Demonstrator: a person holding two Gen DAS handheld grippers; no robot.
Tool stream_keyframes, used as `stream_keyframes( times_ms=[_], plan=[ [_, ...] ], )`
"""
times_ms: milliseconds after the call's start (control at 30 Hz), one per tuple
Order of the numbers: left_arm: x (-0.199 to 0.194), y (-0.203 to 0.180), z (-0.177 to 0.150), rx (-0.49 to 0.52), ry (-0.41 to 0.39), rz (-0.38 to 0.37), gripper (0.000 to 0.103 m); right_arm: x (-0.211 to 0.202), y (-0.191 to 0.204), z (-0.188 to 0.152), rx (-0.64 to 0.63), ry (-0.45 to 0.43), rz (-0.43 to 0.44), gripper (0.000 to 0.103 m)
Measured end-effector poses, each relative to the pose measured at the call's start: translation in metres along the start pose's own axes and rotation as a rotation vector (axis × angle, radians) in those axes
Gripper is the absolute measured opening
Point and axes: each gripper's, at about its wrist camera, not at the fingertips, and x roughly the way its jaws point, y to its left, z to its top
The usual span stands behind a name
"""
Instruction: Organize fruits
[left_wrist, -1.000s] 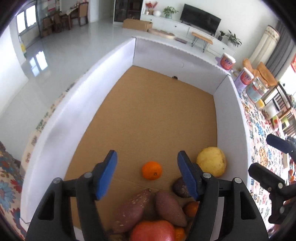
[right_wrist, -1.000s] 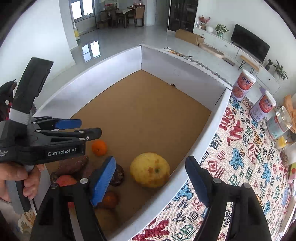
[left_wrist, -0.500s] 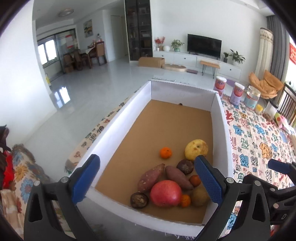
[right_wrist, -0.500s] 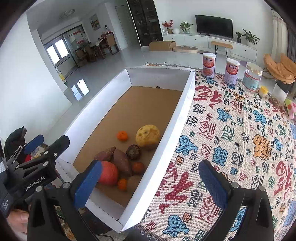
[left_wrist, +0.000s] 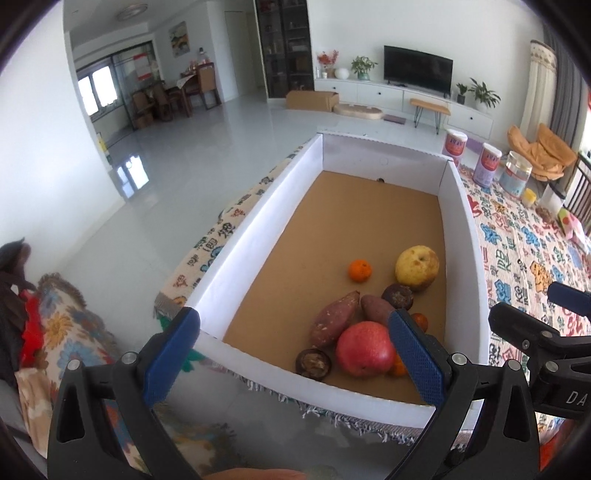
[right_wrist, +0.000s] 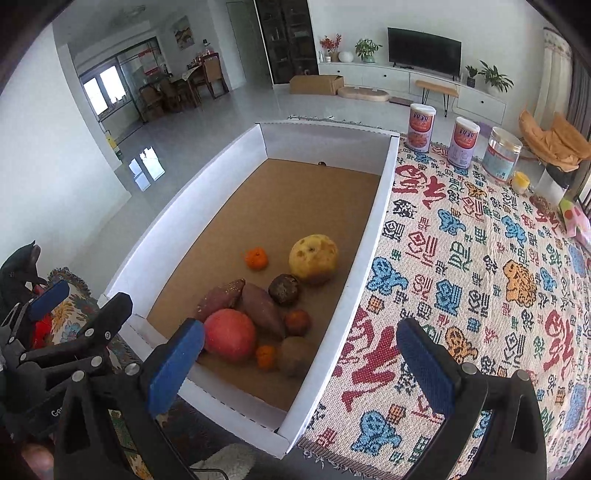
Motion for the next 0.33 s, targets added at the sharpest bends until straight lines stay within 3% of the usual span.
stream_keyframes(
  times_ms=[333],
  plan=[
    [0.008,0.011,-0.001,-0.029,0.020,-0.016,0.102,0.004,0.013,0.004,-0.039,0.006,-0.014,0.103]
  ],
)
